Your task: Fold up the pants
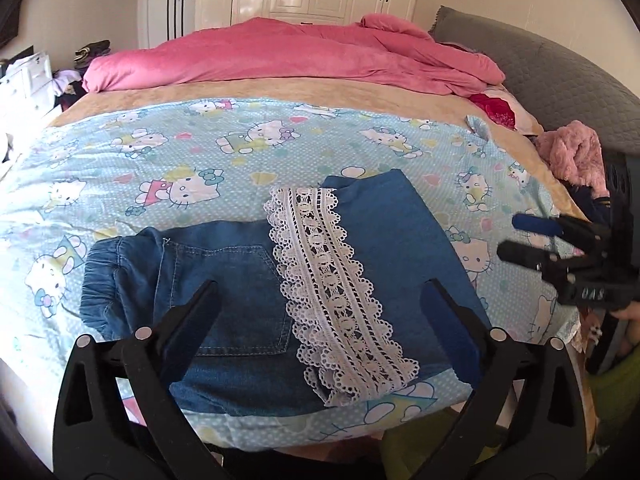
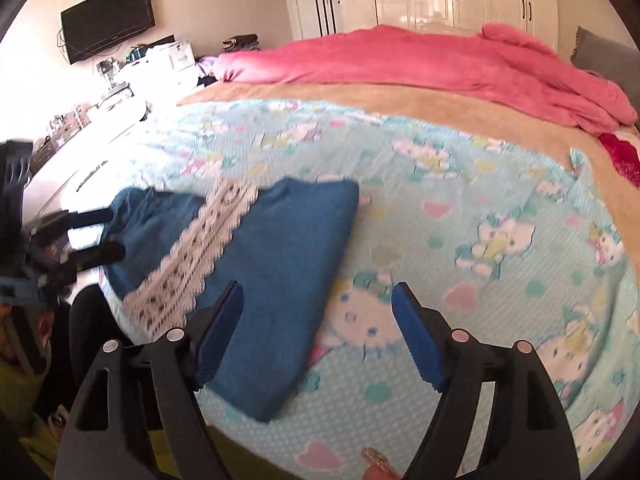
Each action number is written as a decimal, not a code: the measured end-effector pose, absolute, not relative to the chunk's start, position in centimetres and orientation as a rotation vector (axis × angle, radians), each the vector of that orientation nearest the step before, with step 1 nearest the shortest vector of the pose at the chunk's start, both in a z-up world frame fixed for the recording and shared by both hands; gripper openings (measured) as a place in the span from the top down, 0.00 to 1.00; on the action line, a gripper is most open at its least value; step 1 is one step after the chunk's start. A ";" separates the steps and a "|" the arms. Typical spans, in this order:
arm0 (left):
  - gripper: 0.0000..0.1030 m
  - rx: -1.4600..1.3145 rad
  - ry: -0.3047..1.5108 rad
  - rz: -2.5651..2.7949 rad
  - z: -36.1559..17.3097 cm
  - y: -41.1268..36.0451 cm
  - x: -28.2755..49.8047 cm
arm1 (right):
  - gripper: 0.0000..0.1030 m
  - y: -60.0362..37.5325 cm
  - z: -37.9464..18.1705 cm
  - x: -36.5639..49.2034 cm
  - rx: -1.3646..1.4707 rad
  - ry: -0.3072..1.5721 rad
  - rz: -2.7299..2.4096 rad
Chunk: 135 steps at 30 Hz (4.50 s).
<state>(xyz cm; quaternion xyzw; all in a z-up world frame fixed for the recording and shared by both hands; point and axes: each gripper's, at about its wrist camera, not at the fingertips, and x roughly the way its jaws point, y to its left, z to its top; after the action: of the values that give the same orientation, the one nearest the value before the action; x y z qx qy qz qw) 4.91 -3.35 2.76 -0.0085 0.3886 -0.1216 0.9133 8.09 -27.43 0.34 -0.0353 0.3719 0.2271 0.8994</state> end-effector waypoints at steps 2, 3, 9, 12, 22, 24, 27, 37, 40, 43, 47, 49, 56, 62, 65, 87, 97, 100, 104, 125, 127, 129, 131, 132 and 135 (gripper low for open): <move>0.09 -0.011 0.803 -0.246 2.8 -3.5 4.9 | 0.27 -27.1 1.2 8.6 -0.076 0.748 0.467; 0.09 -0.007 0.806 -0.242 2.8 -3.6 4.9 | 0.27 -26.9 1.6 8.8 -0.083 0.738 0.472; 0.09 -0.018 0.828 -0.256 2.0 -4.3 4.2 | 0.27 -25.5 2.9 10.3 -0.134 0.718 0.488; 0.09 -0.059 0.810 -0.307 1.6 -4.6 3.8 | 0.27 -24.8 2.8 11.3 -0.151 0.734 0.505; 0.13 -0.053 0.894 -0.363 -1.1 -6.4 4.6 | 0.27 -20.4 -0.1 15.2 -0.230 0.818 0.548; 0.13 -0.045 0.943 -0.359 -2.4 -6.5 4.9 | 0.27 -19.3 -1.3 16.3 -0.247 0.849 0.558; 0.13 -0.074 1.031 -0.357 -4.8 -6.2 5.5 | 0.27 -18.1 -3.3 18.3 -0.277 0.905 0.559; 0.13 -0.060 1.027 -0.367 -5.3 -6.3 5.3 | 0.13 -19.2 -7.4 24.8 -0.203 0.972 0.399; 0.13 -0.061 1.028 -0.377 -4.8 -6.1 5.0 | 0.13 -19.9 -5.5 24.1 -0.193 0.904 0.370; 0.13 -0.085 1.020 -0.368 -4.2 -5.5 5.1 | 0.12 -21.5 -3.4 22.9 -0.137 0.856 0.387; 0.10 -0.088 0.988 -0.349 -2.8 -4.8 4.8 | 0.11 -22.9 -1.3 20.9 -0.100 0.811 0.401; 0.10 -0.081 0.967 -0.348 -2.0 -4.6 4.6 | 0.07 -23.5 -0.5 20.0 -0.081 0.794 0.401; 0.09 -0.052 0.910 -0.281 0.7 -4.2 3.8 | 0.06 -24.2 1.9 18.1 -0.046 0.745 0.431; 0.09 -0.037 0.867 -0.232 2.5 -3.1 3.0 | 0.05 -23.7 4.1 16.9 -0.052 0.702 0.463; 0.09 -0.041 0.855 -0.208 3.0 -2.5 2.6 | 0.05 -23.2 5.0 16.3 -0.058 0.687 0.483; 0.09 -0.175 0.842 -0.097 3.1 4.0 0.8 | 0.05 -14.7 7.5 14.4 -0.189 0.679 0.655; 0.09 -0.417 0.895 -0.035 -0.9 10.7 1.2 | 0.05 -8.5 5.3 15.9 -0.243 0.783 0.792; 0.09 -0.472 0.897 -0.049 -1.9 11.6 1.4 | 0.05 -5.9 3.9 16.4 -0.295 0.821 0.840; 0.09 -0.523 0.899 -0.073 -2.8 11.7 1.6 | 0.05 -2.6 2.2 17.2 -0.359 0.868 0.903; 0.25 -0.618 0.895 -0.171 -5.4 11.2 3.0 | 0.50 8.0 -5.1 18.5 -0.461 1.176 1.233; 0.22 -0.624 0.882 -0.186 -5.2 11.3 2.8 | 0.64 6.8 -4.1 18.8 -0.412 1.160 1.250; 0.19 -0.619 0.871 -0.179 -4.9 11.3 2.6 | 0.67 4.3 -2.5 19.3 -0.321 1.135 1.282; 0.16 -0.617 0.854 -0.181 -4.5 11.1 2.4 | 0.67 2.0 -1.0 19.7 -0.253 1.101 1.304; 0.15 -0.616 0.838 -0.193 -4.2 11.2 2.3 | 0.67 1.0 -0.5 19.8 -0.231 1.090 1.311; 0.10 -0.587 0.822 -0.231 -3.2 10.2 2.8 | 0.67 -3.4 1.4 19.9 -0.149 1.034 1.324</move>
<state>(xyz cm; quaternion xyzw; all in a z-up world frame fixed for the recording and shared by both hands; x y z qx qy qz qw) 2.75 10.19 -3.23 -0.2804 0.3927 -0.1104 0.8689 19.86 -3.44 1.41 -0.0662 0.4579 0.5861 0.6652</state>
